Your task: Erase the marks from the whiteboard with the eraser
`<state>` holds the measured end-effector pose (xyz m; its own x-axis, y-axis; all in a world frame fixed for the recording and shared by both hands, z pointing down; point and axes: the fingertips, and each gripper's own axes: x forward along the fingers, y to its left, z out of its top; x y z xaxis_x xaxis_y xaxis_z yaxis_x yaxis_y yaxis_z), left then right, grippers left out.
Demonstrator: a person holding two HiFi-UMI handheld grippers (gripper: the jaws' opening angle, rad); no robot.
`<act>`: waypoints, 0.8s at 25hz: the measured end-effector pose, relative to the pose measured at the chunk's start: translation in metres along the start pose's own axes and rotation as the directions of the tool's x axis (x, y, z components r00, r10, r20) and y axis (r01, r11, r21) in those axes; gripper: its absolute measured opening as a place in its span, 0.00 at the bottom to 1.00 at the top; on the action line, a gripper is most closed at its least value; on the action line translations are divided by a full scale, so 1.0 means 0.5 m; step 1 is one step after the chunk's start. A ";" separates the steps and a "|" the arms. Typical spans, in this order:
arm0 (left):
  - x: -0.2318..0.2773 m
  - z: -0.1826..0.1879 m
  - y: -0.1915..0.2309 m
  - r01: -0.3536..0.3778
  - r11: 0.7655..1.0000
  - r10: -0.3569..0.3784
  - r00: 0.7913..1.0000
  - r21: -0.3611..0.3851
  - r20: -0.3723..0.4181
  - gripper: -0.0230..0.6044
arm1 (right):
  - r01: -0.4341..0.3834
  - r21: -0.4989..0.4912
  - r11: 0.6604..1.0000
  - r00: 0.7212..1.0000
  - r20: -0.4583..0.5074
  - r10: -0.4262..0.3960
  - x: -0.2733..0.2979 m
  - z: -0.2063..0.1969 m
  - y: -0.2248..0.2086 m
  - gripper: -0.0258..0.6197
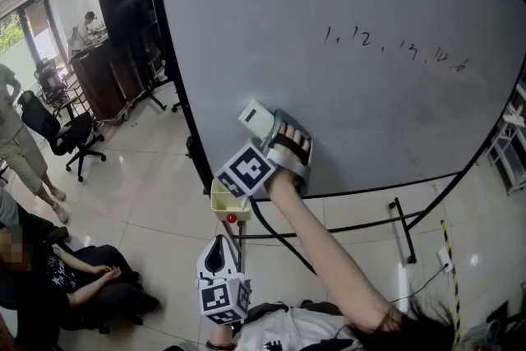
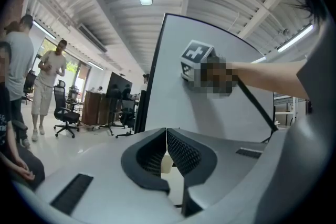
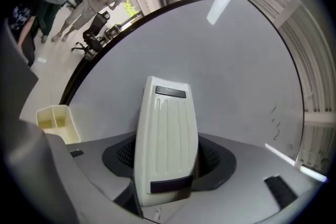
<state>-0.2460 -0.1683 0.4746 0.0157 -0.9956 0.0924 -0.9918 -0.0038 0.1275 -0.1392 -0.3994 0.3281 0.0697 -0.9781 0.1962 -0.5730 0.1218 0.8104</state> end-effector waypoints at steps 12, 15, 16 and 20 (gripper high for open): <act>0.005 0.001 -0.010 0.007 1.000 -0.007 1.000 0.006 -0.008 0.03 | -0.015 0.222 0.975 0.999 0.039 0.006 0.001 0.001 -0.183 0.48; 0.004 0.003 -0.009 0.007 1.000 -0.007 1.000 0.010 -0.007 0.03 | 0.000 0.344 0.939 1.000 -0.024 0.008 0.013 -0.084 -0.248 0.48; 0.003 0.002 -0.006 0.004 1.000 -0.003 1.000 0.009 -0.008 0.03 | 0.017 0.380 0.925 0.999 -0.054 0.004 0.018 -0.122 -0.267 0.48; 0.004 -0.001 0.006 -0.008 1.000 0.008 1.000 0.003 -0.011 0.03 | 0.046 0.531 0.846 0.991 -0.132 0.030 0.037 -0.242 -0.316 0.48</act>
<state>-0.2489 -0.1700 0.4757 0.0089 -0.9945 0.1047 -0.9923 0.0042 0.1235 0.0513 -0.4161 0.2706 0.1600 -0.9431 0.2915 -0.9154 -0.0313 0.4014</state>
